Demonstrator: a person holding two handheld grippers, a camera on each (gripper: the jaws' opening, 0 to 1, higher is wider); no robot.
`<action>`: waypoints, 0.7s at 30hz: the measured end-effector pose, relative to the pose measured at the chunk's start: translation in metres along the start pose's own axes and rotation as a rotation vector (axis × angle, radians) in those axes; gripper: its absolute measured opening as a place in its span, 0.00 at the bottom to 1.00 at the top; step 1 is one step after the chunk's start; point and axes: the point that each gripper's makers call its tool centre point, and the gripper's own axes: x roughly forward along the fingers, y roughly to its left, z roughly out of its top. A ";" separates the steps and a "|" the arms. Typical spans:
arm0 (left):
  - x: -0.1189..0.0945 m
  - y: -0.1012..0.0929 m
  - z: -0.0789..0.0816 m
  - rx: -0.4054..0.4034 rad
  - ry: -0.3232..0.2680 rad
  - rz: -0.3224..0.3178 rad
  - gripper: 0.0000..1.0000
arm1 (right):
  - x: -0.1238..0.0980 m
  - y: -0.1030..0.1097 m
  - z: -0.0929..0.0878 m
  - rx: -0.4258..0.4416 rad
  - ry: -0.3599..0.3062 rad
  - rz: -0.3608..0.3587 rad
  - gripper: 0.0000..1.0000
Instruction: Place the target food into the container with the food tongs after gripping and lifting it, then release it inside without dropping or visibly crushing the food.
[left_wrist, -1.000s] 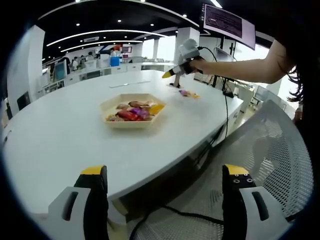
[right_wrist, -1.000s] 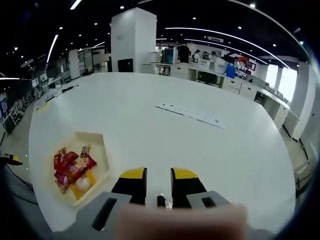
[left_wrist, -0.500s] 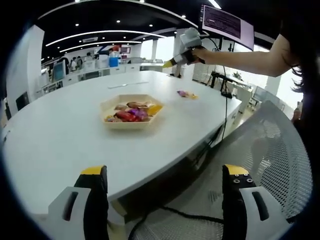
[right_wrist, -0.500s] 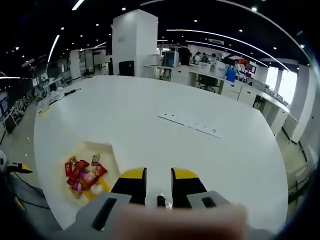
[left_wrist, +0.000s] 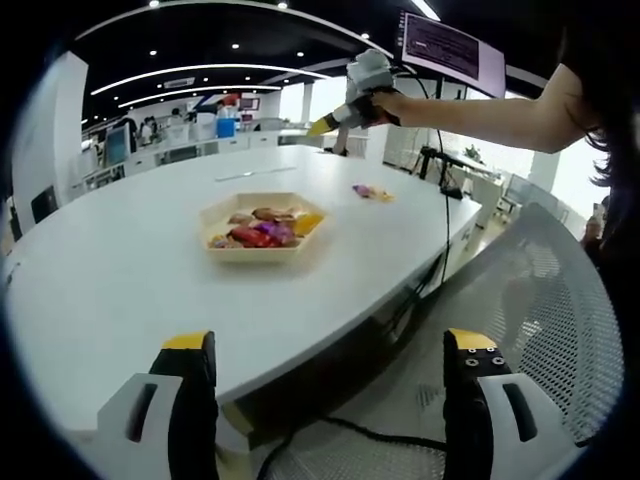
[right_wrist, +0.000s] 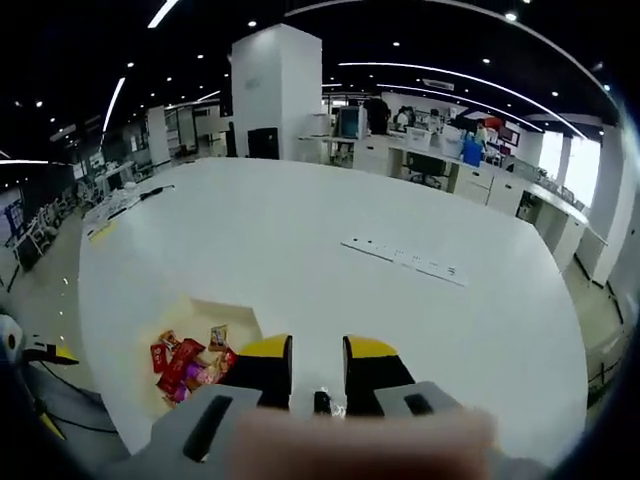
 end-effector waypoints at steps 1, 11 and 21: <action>0.000 0.000 0.000 -0.001 -0.002 0.001 0.91 | 0.002 0.003 -0.001 -0.008 0.010 0.003 0.19; 0.000 0.000 0.001 0.000 -0.010 0.000 0.90 | 0.019 0.037 0.019 -0.019 -0.002 0.056 0.19; -0.001 -0.001 0.002 0.000 -0.014 -0.002 0.90 | 0.037 0.071 0.030 -0.034 0.007 0.119 0.19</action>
